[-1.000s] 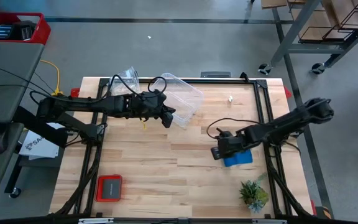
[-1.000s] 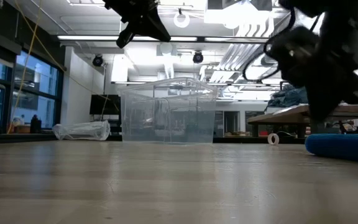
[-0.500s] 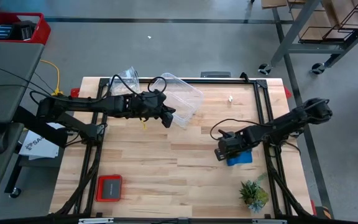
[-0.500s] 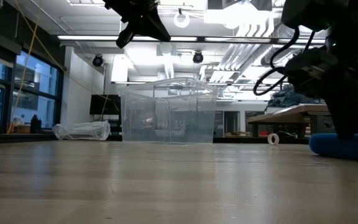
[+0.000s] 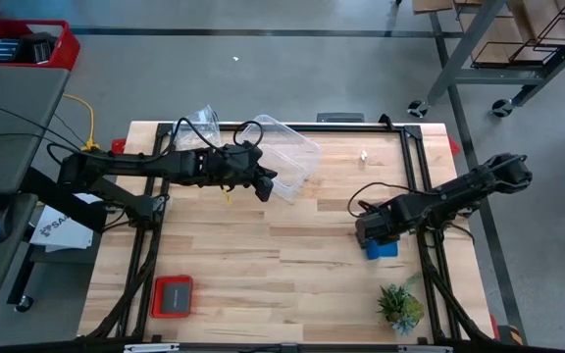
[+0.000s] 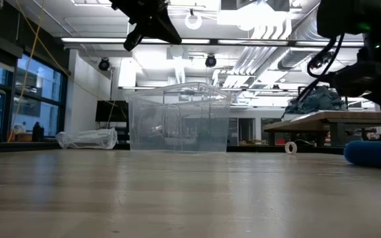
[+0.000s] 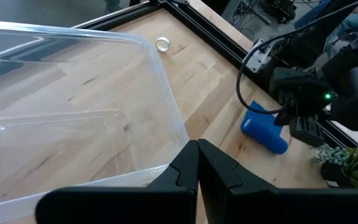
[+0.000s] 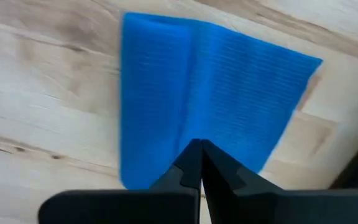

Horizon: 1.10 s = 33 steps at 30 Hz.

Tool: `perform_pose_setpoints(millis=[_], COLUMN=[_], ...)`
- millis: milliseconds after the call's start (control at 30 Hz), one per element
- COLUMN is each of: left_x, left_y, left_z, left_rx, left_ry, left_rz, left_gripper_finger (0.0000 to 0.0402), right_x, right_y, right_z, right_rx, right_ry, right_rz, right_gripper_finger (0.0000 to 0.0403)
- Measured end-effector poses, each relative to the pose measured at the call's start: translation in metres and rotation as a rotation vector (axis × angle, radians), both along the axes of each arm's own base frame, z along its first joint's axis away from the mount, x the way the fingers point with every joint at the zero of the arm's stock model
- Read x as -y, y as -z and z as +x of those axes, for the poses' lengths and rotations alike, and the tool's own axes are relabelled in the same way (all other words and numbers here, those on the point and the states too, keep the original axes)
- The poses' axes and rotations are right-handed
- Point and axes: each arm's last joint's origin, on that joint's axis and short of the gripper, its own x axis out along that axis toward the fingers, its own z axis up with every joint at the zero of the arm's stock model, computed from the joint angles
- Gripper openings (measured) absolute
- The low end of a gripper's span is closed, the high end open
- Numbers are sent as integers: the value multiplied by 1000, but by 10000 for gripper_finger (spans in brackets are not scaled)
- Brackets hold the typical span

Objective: Roll bandage
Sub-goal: Roll the blue bandage

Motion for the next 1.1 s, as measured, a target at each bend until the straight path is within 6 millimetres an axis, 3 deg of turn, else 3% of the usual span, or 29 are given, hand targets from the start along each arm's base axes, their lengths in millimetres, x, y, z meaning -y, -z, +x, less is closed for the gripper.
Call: perform_pose_setpoints(millis=[167,333,500,833,1100], left_x=[0,0,0,0,1], left_y=[0,0,0,1,1], left_z=[0,0,0,0,0], left_rx=[-2,-3,-3,-3,-3], left_ry=[0,0,-3,4,10], left_rz=[0,0,-7,-12,-16], left_gripper_finger=[0,0,0,0,0], right_x=[-4,-12,-12,-8,-6], right_y=[-1,-9,-8,31,35], right_z=[-5,-8,-26,-33,-41], right_rx=[-36,44,-112,-10,-79], right_ry=[3,38,79,197,189], right_rz=[11,14,-91,-96,-107], right_gripper_finger=[0,0,0,0,0])
